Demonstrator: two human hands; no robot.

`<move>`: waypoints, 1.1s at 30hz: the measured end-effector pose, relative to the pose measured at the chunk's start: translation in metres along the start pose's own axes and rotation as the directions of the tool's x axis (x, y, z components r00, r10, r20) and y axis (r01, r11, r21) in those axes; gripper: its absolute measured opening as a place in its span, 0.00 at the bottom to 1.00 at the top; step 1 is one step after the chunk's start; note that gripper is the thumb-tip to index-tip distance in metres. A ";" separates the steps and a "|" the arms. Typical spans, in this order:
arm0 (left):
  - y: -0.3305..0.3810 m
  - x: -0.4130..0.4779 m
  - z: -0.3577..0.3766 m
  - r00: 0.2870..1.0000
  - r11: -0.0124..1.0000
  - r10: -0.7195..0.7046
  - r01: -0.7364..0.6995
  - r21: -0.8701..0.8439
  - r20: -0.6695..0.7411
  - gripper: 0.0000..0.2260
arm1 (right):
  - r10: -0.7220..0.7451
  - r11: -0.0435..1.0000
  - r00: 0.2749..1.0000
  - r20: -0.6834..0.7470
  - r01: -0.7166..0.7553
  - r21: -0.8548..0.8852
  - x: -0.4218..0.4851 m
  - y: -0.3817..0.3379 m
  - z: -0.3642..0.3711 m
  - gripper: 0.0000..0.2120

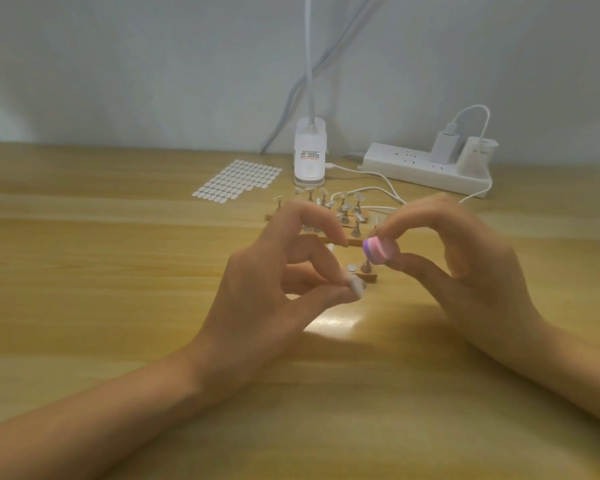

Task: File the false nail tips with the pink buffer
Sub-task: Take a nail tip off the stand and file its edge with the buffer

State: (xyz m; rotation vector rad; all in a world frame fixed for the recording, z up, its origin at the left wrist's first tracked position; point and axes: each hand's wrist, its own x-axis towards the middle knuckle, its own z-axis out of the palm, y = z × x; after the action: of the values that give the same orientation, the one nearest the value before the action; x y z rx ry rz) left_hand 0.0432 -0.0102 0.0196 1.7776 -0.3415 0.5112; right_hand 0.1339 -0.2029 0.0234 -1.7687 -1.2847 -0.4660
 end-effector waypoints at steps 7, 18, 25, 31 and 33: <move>-0.002 0.000 0.000 0.999 0.999 0.032 -0.032 0.028 -0.013 0.18 | -0.053 0.997 0.998 0.017 0.054 -0.063 -0.001 0.003 -0.002 0.07; 0.000 0.001 0.001 1.000 1.000 0.014 -0.014 0.017 0.001 0.17 | -0.113 0.993 0.989 0.098 0.112 0.024 -0.002 -0.002 0.001 0.04; -0.001 0.001 -0.001 1.000 1.000 0.001 -0.001 -0.012 0.003 0.15 | -0.119 0.993 0.990 0.076 0.121 -0.017 -0.002 -0.002 0.002 0.08; -0.001 0.001 0.001 1.000 1.000 0.011 -0.010 -0.029 0.022 0.15 | -0.109 0.994 0.993 0.041 0.109 -0.019 -0.001 -0.002 -0.001 0.07; -0.002 0.001 0.000 0.999 1.000 0.012 -0.011 -0.015 0.030 0.15 | -0.102 0.992 0.990 0.095 0.109 -0.067 -0.003 0.000 0.002 0.07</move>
State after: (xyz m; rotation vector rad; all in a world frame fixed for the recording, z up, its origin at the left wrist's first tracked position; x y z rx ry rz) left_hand 0.0452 -0.0093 0.0180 1.7714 -0.3756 0.4894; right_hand 0.1323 -0.2031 0.0207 -1.8056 -1.4472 -0.5014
